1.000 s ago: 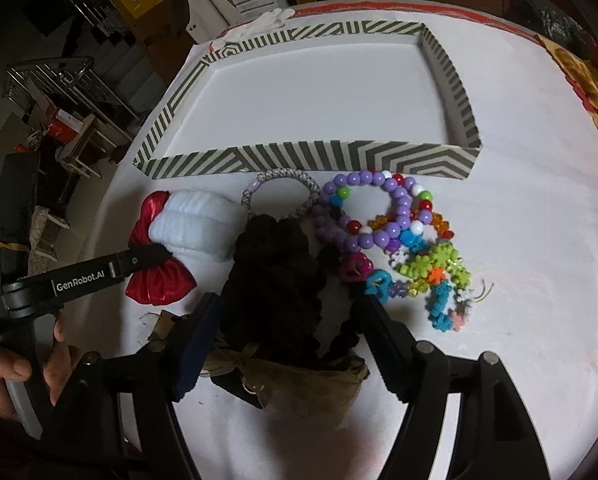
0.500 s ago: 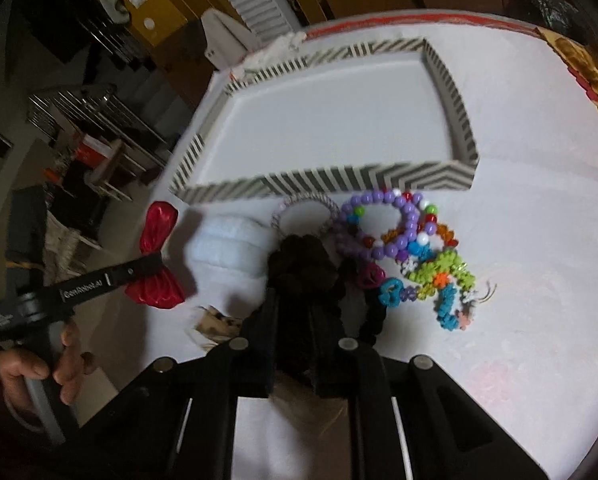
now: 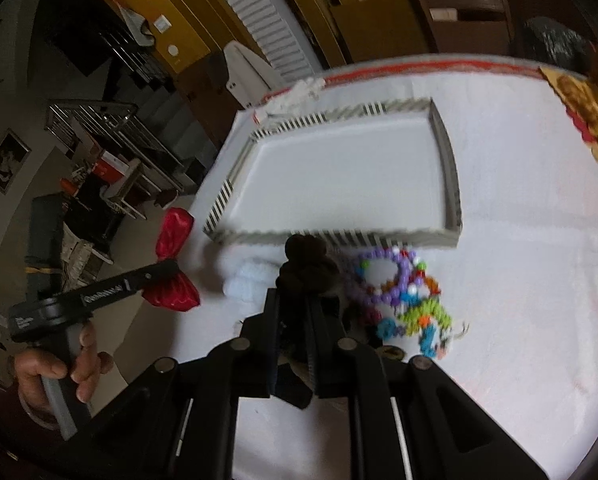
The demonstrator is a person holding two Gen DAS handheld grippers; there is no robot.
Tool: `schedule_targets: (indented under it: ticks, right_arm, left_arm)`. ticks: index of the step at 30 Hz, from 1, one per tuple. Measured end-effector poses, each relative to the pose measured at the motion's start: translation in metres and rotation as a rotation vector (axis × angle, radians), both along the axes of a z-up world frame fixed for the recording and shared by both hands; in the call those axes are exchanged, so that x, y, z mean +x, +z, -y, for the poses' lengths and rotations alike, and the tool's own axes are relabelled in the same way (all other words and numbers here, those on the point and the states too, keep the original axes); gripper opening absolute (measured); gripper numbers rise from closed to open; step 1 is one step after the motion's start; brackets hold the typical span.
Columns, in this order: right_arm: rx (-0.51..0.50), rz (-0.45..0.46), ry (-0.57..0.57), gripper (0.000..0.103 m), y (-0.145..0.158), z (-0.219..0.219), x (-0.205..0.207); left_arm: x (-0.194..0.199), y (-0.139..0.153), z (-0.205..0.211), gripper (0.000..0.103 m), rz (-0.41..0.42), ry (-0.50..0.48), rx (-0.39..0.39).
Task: Organize jewelry
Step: 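Carry the bow and bear clip into the striped tray and open both tools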
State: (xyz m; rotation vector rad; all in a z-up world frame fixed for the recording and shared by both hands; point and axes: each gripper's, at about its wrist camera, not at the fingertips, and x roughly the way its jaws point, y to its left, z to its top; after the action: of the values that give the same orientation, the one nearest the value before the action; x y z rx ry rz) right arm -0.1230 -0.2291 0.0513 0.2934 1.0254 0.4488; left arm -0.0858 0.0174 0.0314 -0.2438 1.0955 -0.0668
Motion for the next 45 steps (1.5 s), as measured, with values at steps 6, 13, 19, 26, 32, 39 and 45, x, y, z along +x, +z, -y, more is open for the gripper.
schedule_targets:
  ticks: [6, 13, 19, 26, 32, 39, 45]
  right_arm:
    - [-0.015, 0.051, -0.015, 0.012, 0.020, 0.001, 0.028]
    - [-0.029, 0.050, -0.038, 0.012, 0.016, -0.008, 0.078]
    - [-0.030, 0.014, -0.028, 0.012, -0.006, -0.034, 0.126]
    - [-0.017, -0.038, 0.008, 0.011, -0.036, -0.068, 0.179]
    - [-0.032, -0.056, 0.002, 0.011, -0.063, -0.078, 0.225]
    - [-0.046, -0.100, -0.031, 0.012, -0.090, -0.076, 0.269]
    - [-0.069, -0.101, -0.044, 0.022, -0.097, -0.078, 0.282]
  left_arm:
    - [0.032, 0.009, 0.004, 0.011, 0.031, -0.024, 0.037]
    - [0.078, 0.005, 0.006, 0.011, 0.030, -0.053, 0.071]
    - [0.118, -0.009, 0.008, 0.011, 0.010, -0.075, 0.097]
    - [0.159, -0.039, 0.007, 0.011, -0.047, -0.097, 0.051]
    - [0.184, -0.061, 0.003, 0.011, -0.086, -0.086, 0.066]
    - [0.208, -0.070, -0.003, 0.012, -0.090, -0.073, 0.064]
    - [0.214, -0.074, -0.004, 0.030, -0.078, -0.086, 0.035]
